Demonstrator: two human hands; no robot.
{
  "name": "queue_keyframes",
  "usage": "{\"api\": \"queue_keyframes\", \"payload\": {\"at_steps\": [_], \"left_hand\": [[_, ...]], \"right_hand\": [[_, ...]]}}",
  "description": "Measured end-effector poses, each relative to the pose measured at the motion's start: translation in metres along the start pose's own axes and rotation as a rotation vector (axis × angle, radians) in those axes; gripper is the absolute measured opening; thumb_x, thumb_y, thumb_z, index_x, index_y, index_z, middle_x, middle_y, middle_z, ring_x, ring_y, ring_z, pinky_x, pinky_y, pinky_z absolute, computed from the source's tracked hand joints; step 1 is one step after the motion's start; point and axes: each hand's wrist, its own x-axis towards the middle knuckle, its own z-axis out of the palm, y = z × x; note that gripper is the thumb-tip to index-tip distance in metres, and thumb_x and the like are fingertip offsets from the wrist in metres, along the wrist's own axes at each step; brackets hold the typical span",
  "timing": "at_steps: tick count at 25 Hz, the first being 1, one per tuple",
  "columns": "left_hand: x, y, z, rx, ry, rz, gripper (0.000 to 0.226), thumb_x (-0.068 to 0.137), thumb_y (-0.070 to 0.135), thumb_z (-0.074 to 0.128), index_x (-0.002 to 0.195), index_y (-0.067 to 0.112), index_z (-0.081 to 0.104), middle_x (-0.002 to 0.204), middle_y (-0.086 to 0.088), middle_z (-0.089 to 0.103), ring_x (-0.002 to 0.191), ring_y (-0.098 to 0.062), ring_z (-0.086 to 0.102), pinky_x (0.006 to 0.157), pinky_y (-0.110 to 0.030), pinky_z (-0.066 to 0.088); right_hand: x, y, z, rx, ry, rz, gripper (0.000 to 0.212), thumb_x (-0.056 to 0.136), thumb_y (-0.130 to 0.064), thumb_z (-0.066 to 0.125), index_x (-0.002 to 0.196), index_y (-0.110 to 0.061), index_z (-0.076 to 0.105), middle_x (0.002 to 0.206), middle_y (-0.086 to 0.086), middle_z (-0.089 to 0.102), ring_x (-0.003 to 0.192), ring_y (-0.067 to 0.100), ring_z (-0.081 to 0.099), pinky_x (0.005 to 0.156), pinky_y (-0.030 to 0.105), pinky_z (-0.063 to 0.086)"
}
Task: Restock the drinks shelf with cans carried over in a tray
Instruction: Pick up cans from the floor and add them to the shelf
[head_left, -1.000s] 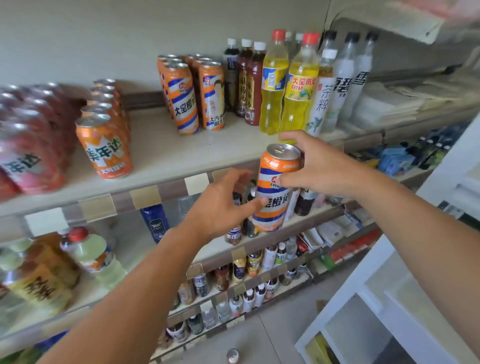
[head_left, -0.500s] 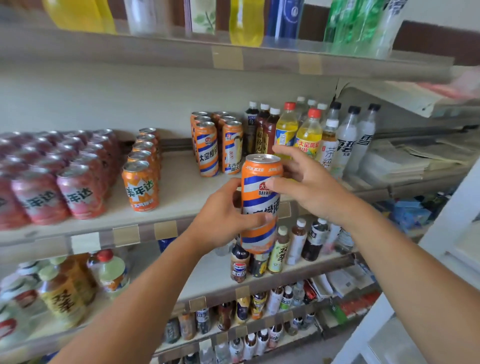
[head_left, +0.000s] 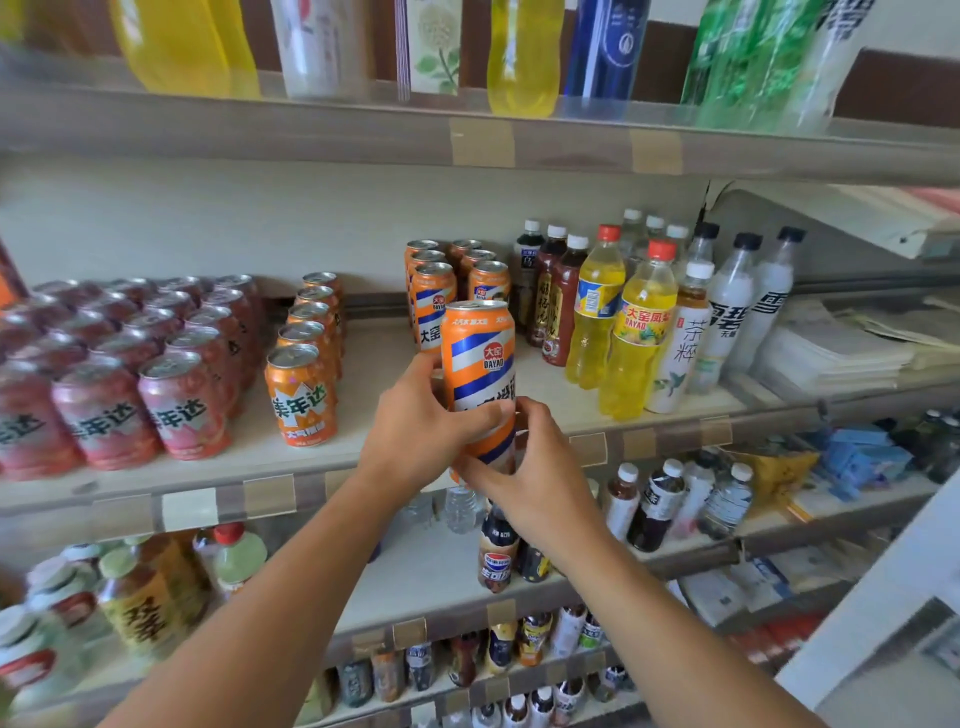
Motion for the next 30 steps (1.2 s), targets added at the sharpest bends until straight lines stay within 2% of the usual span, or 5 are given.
{"api": "queue_keyframes", "payload": {"at_steps": [4, 7, 11, 16, 30], "left_hand": [[0.019, -0.005, -0.001, 0.006, 0.009, 0.008, 0.063, 0.066, 0.049, 0.083, 0.117, 0.034, 0.049, 0.100, 0.019, 0.065, 0.085, 0.007, 0.064, 0.071, -0.017, 0.055], [0.037, -0.008, -0.006, 0.019, -0.065, 0.020, 0.060, 0.072, 0.049, 0.079, 0.121, 0.031, 0.049, 0.108, 0.016, 0.064, 0.091, 0.004, 0.063, 0.071, -0.013, 0.052], [0.052, -0.022, -0.015, 0.125, -0.108, 0.019, 0.048, 0.092, 0.053, 0.053, 0.132, 0.026, 0.048, 0.120, 0.009, 0.063, 0.095, 0.000, 0.059, 0.075, -0.016, 0.047], [0.055, -0.052, -0.027, 0.695, -0.026, 0.045, 0.037, 0.097, 0.045, 0.044, 0.128, 0.026, 0.048, 0.126, 0.004, 0.059, 0.104, -0.020, 0.061, 0.084, -0.038, 0.054], [0.113, -0.068, 0.017, 0.750, 0.007, -0.054, 0.035, 0.097, 0.046, 0.043, 0.126, 0.028, 0.050, 0.129, 0.006, 0.058, 0.106, -0.018, 0.060, 0.084, -0.035, 0.054]], "right_hand": [[0.022, -0.003, 0.015, -0.096, 0.162, -0.007, 0.058, 0.071, -0.044, 0.079, 0.116, -0.030, 0.047, 0.107, -0.012, 0.058, 0.094, 0.005, 0.057, 0.064, 0.010, 0.040], [0.036, -0.005, 0.019, -0.147, 0.227, -0.003, 0.055, 0.069, -0.044, 0.079, 0.113, -0.027, 0.049, 0.104, -0.010, 0.060, 0.091, 0.010, 0.060, 0.071, 0.022, 0.050], [0.055, 0.003, 0.022, -0.186, 0.297, 0.024, 0.058, 0.067, -0.048, 0.080, 0.114, -0.028, 0.052, 0.102, -0.010, 0.063, 0.090, 0.012, 0.063, 0.075, 0.033, 0.055], [0.082, 0.024, 0.018, -0.222, 0.334, 0.084, 0.055, 0.067, -0.042, 0.082, 0.108, -0.025, 0.050, 0.101, -0.007, 0.064, 0.085, 0.012, 0.061, 0.074, 0.033, 0.055], [0.174, 0.085, 0.027, -0.209, 0.229, 0.078, 0.065, 0.070, -0.040, 0.084, 0.116, -0.017, 0.045, 0.114, 0.001, 0.062, 0.102, 0.020, 0.063, 0.072, 0.024, 0.044]]}}
